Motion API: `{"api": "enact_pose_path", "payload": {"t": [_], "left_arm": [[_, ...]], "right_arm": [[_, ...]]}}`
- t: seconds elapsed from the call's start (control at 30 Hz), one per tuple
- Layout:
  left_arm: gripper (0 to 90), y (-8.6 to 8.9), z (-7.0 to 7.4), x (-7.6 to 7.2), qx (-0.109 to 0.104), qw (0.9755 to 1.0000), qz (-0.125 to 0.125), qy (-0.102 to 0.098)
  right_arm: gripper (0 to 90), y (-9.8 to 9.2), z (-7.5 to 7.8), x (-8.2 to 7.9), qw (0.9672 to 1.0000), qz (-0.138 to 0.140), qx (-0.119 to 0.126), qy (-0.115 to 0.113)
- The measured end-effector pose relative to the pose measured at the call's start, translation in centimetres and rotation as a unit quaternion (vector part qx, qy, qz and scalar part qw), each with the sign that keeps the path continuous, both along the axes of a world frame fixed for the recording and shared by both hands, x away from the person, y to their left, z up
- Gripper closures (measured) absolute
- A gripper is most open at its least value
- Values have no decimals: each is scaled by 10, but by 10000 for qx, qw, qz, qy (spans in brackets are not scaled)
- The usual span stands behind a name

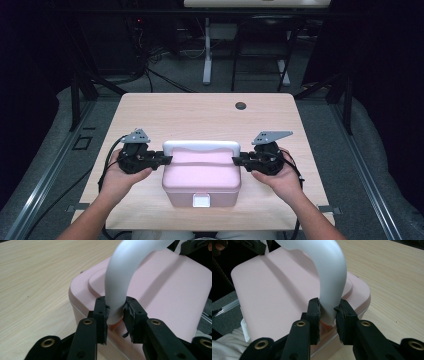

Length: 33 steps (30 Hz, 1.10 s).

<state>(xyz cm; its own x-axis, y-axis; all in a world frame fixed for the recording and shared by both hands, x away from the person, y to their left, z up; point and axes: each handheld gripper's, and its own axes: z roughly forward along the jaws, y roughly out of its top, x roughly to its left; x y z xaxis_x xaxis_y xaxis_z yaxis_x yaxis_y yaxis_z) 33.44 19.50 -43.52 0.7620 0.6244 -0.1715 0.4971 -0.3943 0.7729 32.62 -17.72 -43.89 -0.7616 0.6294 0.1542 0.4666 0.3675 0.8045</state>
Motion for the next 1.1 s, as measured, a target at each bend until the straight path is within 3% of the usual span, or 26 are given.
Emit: {"api": "enact_pose_path", "payload": {"t": [0.2, 0.43, 0.63, 0.93, 1.1], "left_arm": [[739, -1, 3, -5, 203, 9997, -27, -115], [740, 2, 6, -7, 289, 9996, -60, -52], [739, 6, 15, -6, 187, 9998, -41, -52], [737, 8, 26, 4, 37, 9999, -23, 140], [708, 11, 29, 4, 18, 10000, -9, 23]], "right_arm": [[748, 2, 1, -3, 9999, 35, -84, -50], [749, 6, 3, -5, 9998, 95, -151, -33], [751, 6, 10, -4, 9999, 153, 3, 2], [752, 5, 23, 4, 9998, 103, 136, 109], [752, 4, 25, 6, 9996, 52, 215, 154]]}}
